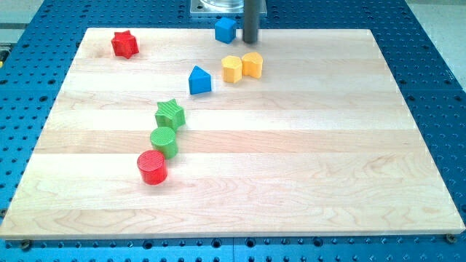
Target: Place the cube at the top center of the board
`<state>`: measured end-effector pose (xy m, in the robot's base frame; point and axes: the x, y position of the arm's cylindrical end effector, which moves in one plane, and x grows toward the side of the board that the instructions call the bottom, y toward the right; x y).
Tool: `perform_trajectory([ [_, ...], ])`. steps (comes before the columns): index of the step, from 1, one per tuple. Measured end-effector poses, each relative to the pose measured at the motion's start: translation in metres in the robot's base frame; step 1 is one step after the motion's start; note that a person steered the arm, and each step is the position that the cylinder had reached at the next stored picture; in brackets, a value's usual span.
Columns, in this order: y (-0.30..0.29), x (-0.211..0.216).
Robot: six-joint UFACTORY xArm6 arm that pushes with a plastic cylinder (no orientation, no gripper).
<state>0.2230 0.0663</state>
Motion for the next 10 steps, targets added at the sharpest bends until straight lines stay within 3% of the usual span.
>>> perform_trajectory([
  [1, -0.010, -0.030],
  [3, -0.050, -0.030],
  [4, -0.108, -0.013],
  [6, -0.232, 0.101],
  [8, -0.229, 0.030],
  [9, -0.259, 0.004],
  [10, -0.210, 0.003],
])
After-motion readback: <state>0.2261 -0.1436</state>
